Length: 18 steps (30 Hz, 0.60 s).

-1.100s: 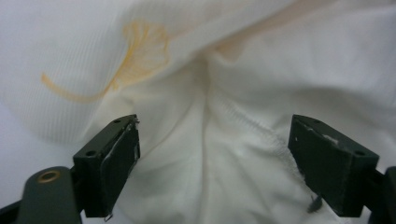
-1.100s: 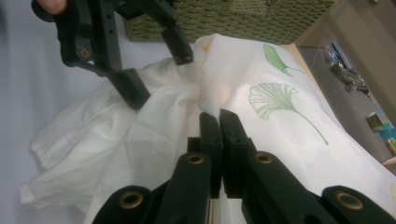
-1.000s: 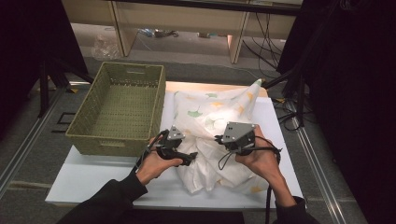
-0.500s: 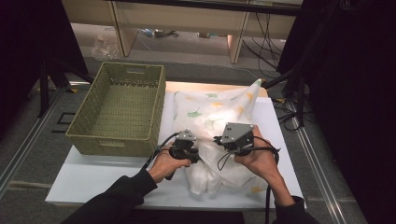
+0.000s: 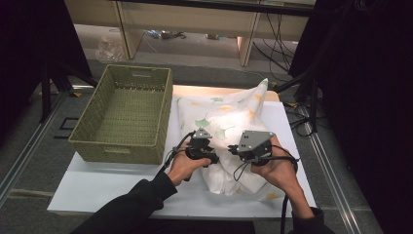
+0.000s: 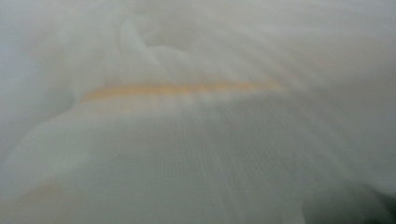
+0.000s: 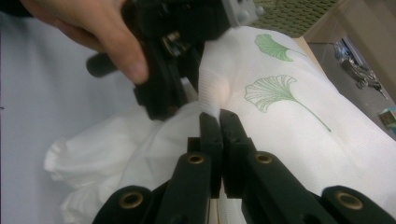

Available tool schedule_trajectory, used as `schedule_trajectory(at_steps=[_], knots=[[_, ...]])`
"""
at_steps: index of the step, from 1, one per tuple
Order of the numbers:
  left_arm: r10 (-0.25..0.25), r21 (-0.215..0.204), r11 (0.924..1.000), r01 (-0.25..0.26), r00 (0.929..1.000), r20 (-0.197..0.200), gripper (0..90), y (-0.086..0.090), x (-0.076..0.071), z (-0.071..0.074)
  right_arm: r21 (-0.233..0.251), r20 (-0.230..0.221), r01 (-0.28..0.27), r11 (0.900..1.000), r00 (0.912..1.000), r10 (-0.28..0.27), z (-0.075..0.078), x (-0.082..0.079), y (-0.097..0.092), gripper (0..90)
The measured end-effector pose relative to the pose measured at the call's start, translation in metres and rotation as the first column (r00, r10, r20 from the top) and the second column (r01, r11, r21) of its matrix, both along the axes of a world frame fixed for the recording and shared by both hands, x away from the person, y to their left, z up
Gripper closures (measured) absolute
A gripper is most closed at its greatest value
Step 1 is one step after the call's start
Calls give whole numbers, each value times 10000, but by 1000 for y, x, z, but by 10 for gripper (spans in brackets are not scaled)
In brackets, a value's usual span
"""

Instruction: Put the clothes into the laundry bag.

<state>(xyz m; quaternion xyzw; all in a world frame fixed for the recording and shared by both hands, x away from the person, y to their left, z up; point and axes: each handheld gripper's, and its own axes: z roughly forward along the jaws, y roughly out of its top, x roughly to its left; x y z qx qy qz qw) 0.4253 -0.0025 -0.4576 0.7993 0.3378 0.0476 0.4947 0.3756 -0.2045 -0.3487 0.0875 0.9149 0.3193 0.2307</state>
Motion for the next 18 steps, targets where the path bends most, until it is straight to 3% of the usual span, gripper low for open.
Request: schedule_trajectory(at_steps=[3, 6, 8, 9, 10, 12, 14, 16, 17, 18], knots=[[216, 309, 9993, -222, 9996, 182, 286, 17, -16, 4, -10, 59, 0, 10000, 10000, 0, 0, 1, 0, 900], [541, 946, 9938, -579, 9977, 416, 192, 31, -21, 1, -23, 142, 46, 10000, 9999, -46, 1, 1, 1, 900], [696, 1299, 9889, -721, 9973, 232, 183, 35, -17, -7, -13, -12, 225, 9997, 9997, -225, 1, 0, 2, 900], [832, 1180, 9896, -828, 9965, 13, 181, 35, -15, -11, -35, -22, 207, 9998, 9998, -208, 1, -1, 2, 900], [859, 1337, 9875, -832, 9962, -150, 173, 35, -12, -14, 35, -108, 246, 9997, 9996, -246, 1, -2, 3, 900], [1139, 1417, 9835, -1121, 9935, -48, 158, 30, -7, -20, -84, 51, -16, 10000, 10000, 17, 1, 0, 4, 900], [1037, 1417, 9846, -1023, 9946, -28, 161, 25, -1, -23, -143, 131, -65, 9999, 9999, 67, 0, 1, 3, 900], [633, 966, 9935, -609, 9978, -213, 291, 21, 3, -25, 18, -73, -17, 10000, 10000, 18, -1, 1, 4, 900], [342, 662, 9972, -335, 9994, -99, 416, 17, 5, -24, -26, -21, -46, 10000, 10000, 46, -1, 1, 3, 900], [115, 544, 9984, -121, 9999, 112, 613, 15, 5, -21, -75, 20, -77, 9999, 10000, 77, -2, 2, 3, 900]])
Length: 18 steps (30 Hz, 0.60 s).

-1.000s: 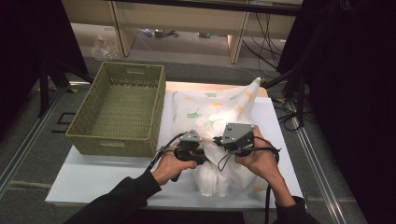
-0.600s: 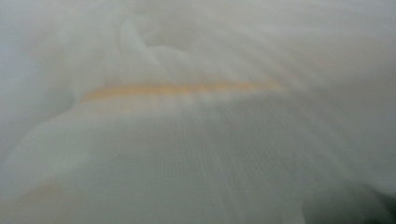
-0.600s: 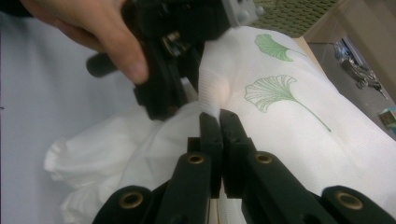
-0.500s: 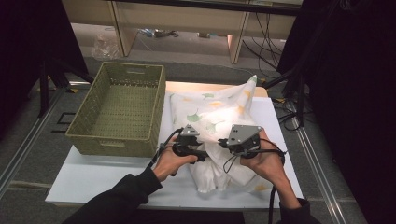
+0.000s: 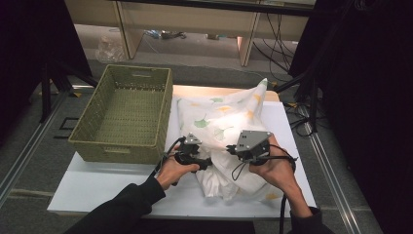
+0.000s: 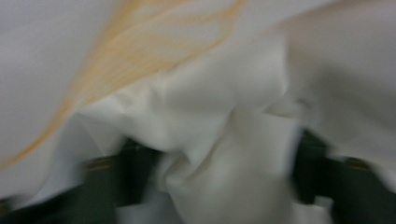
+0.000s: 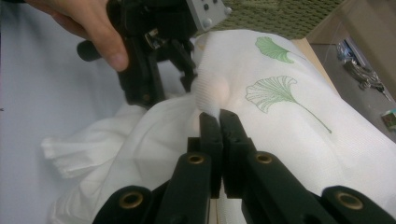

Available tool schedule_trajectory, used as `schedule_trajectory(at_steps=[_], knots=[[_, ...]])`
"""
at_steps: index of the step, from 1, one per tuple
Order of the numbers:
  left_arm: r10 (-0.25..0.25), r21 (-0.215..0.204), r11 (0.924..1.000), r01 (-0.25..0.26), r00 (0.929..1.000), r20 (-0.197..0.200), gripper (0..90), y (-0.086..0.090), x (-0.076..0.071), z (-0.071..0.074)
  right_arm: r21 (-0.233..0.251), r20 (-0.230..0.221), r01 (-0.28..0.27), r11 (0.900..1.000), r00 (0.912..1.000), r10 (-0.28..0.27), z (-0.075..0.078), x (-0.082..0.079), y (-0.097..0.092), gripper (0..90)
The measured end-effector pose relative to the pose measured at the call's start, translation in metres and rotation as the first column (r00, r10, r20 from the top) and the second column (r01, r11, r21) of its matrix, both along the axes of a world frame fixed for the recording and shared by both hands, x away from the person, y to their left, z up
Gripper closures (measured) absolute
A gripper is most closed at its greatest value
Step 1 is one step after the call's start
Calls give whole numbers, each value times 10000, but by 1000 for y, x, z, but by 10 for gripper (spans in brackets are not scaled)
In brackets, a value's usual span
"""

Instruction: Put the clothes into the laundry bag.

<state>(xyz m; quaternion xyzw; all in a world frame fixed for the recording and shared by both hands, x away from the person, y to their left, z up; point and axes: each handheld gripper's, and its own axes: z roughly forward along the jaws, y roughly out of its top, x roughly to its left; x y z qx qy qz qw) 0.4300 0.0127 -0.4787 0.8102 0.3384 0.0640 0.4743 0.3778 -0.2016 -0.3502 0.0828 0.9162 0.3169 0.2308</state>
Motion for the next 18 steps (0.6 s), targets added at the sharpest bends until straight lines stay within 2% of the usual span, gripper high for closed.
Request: schedule_trajectory(at_steps=[1, 3, 5, 8, 9, 11, 12, 14, 15, 16, 17, 18], knots=[[-117, -111, 9999, 119, 9998, 162, 705, -3, -1, 2, -11, 35, 3, 10000, 10000, -3, 0, 1, 0, 900], [-595, -209, 9980, 602, 9977, 333, 786, -9, -3, 11, -31, 15, 31, 10000, 10000, -31, -1, 1, 0, 900], [-809, -752, 9938, 825, 9964, 240, 803, -16, -5, 20, 121, -229, 278, 9995, 9994, -275, -1, -1, 0, 900], [-963, -848, 9913, 1006, 9939, 530, 805, -26, -4, 27, 25, -36, 284, 9996, 9996, -284, 1, -1, -2, 900], [-925, -865, 9915, 976, 9939, 608, 805, -28, 0, 27, 19, -43, 280, 9996, 9996, -280, 2, -1, -3, 900], [-630, -658, 9957, 651, 9974, 339, 805, -29, 12, 21, 45, -58, -5, 10000, 10000, 5, 2, -2, -2, 900], [-241, -841, 9962, 246, 9997, 71, 802, -30, 19, 16, 99, -108, -12, 10000, 9999, 13, 3, -3, -2, 900], [458, -919, 9946, -476, 9987, -212, 774, -30, 31, 7, -64, -174, -108, 9999, 9998, 107, 1, -5, 0, 900], [477, -966, 9940, -513, 9981, -394, 754, -30, 33, 5, -173, -140, -80, 9998, 9999, 77, 0, -5, 1, 900], [285, -893, 9955, -321, 9987, -422, 727, -29, 33, 5, -156, -253, 224, 9996, 9994, -228, -2, -6, 1, 900], [231, -790, 9965, -257, 9992, -341, 695, -29, 30, 6, -290, -152, 16, 9996, 9999, -20, -3, -4, 1, 900], [163, -533, 9984, -176, 9996, -236, 653, -26, 27, 9, -228, -225, 29, 9997, 9997, -34, -5, -3, 0, 900]])
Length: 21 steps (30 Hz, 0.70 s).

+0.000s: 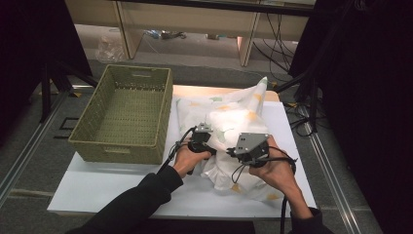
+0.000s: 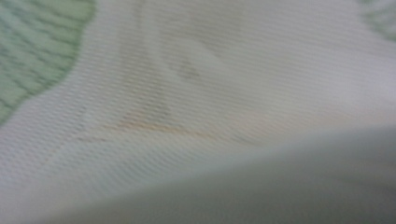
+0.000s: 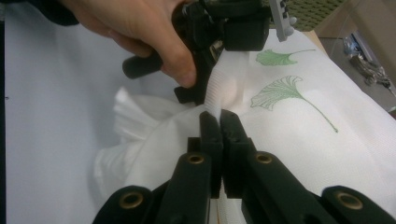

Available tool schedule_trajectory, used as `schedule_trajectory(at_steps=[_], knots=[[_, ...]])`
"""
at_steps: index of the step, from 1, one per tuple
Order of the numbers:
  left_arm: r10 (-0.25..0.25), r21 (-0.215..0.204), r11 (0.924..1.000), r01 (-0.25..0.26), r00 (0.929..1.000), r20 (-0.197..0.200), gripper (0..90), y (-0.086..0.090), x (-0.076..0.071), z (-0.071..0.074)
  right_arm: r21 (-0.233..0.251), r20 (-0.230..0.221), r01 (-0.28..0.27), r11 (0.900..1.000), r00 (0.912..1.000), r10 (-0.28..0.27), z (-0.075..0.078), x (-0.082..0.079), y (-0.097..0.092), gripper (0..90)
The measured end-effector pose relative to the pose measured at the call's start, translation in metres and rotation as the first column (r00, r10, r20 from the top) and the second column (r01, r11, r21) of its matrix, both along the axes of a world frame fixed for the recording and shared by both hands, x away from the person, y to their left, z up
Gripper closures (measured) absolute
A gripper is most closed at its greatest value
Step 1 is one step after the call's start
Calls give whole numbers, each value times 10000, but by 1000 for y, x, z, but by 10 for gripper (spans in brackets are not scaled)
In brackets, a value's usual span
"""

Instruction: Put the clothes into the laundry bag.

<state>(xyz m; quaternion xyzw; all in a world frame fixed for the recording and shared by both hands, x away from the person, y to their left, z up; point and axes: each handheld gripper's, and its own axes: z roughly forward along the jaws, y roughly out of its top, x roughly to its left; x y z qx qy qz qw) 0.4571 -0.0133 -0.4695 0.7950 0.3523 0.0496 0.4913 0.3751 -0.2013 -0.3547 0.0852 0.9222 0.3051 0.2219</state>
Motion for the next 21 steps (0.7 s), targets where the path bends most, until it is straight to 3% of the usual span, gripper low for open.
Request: schedule_trajectory(at_steps=[3, 7, 10, 13, 15, 17, 19, 20, 21], knots=[[-175, 420, 9990, 173, 9998, 62, 455, 13, -13, 8, 159, -38, 20, 9999, 10000, -19, 1, 1, -3, 900], [-411, 885, 9953, 391, 9990, 202, 303, 35, -34, 17, 240, -18, 82, 9997, 10000, -81, 3, 1, -4, 900], [-749, 1205, 9900, 734, 9972, 75, 230, 47, -49, 15, 177, -101, 218, 9996, 9997, -216, 2, 0, -3, 900], [-854, 1486, 9853, 841, 9963, 27, 233, 46, -53, 3, 245, -108, 246, 9994, 9996, -244, 2, 0, -1, 900], [-960, 1277, 9871, 969, 9953, -132, 282, 36, -49, -6, 180, -32, 246, 9995, 9997, -245, 2, 0, -1, 900], [-977, 888, 9911, 991, 9950, -200, 412, 28, -41, -10, 228, -73, 248, 9994, 9997, -246, 2, 0, -1, 900], [-1074, 399, 9934, 1078, 9941, -122, 670, 22, -33, -12, 185, 46, 105, 9998, 9999, -106, 1, 1, -1, 900], [-1170, 211, 9929, 1175, 9928, -240, 767, 18, -30, -11, 114, 107, 69, 9999, 9999, -71, 1, 2, -1, 900], [-1248, 198, 9919, 1253, 9919, -235, 800, 14, -28, -9, 100, 111, 92, 9999, 9999, -93, 1, 2, -1, 900]])
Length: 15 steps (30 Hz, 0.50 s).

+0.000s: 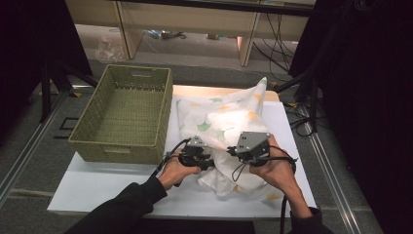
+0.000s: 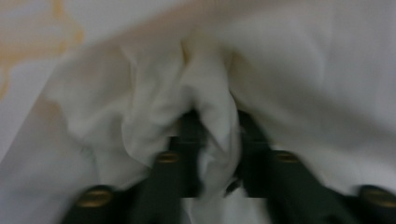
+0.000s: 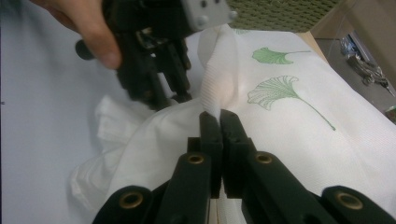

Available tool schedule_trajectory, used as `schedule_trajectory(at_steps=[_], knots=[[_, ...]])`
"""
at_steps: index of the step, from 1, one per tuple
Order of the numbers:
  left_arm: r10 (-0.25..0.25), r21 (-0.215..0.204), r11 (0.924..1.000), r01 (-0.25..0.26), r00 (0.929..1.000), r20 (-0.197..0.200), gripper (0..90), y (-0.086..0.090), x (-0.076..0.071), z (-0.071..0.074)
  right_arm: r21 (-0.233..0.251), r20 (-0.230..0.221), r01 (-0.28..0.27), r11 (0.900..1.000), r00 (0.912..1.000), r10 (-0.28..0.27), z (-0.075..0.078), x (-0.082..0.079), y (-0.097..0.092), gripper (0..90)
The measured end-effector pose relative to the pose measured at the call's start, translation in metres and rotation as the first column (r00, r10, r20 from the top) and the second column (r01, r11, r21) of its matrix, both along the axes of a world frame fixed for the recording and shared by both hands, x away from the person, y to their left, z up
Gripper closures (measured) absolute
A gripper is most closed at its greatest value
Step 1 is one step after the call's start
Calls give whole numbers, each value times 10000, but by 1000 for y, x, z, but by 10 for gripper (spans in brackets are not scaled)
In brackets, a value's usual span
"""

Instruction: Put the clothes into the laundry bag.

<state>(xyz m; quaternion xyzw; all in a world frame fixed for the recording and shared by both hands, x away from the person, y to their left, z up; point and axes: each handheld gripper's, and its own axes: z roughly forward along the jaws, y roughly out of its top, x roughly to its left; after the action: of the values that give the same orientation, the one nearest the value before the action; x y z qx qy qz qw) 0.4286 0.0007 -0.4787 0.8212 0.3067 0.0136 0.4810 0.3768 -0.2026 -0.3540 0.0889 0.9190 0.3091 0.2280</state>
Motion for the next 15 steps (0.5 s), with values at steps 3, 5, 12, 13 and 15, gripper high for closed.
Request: schedule_trajectory(at_steps=[3, 5, 12, 13, 15], knots=[[-93, -63, 9999, 96, 9994, 345, 827, -15, -1, 6, -10, -15, -30, 10000, 10000, 30, -1, 1, -1, 900], [-33, -98, 9999, 38, 9984, 571, 828, -24, -1, 10, 57, -176, 126, 9999, 9998, -125, 0, -1, -2, 900], [899, -424, 9951, -896, 9959, 57, 777, -29, 12, 8, 25, -223, -112, 9999, 9997, 113, 3, -6, -4, 900], [828, -431, 9956, -827, 9966, 8, 752, -26, 12, 7, 44, -252, -118, 9999, 9996, 119, 2, -5, -5, 900], [810, -207, 9965, -806, 9965, 206, 669, -20, 8, 9, -9, -218, -72, 10000, 9997, 72, 0, -3, -7, 900]])
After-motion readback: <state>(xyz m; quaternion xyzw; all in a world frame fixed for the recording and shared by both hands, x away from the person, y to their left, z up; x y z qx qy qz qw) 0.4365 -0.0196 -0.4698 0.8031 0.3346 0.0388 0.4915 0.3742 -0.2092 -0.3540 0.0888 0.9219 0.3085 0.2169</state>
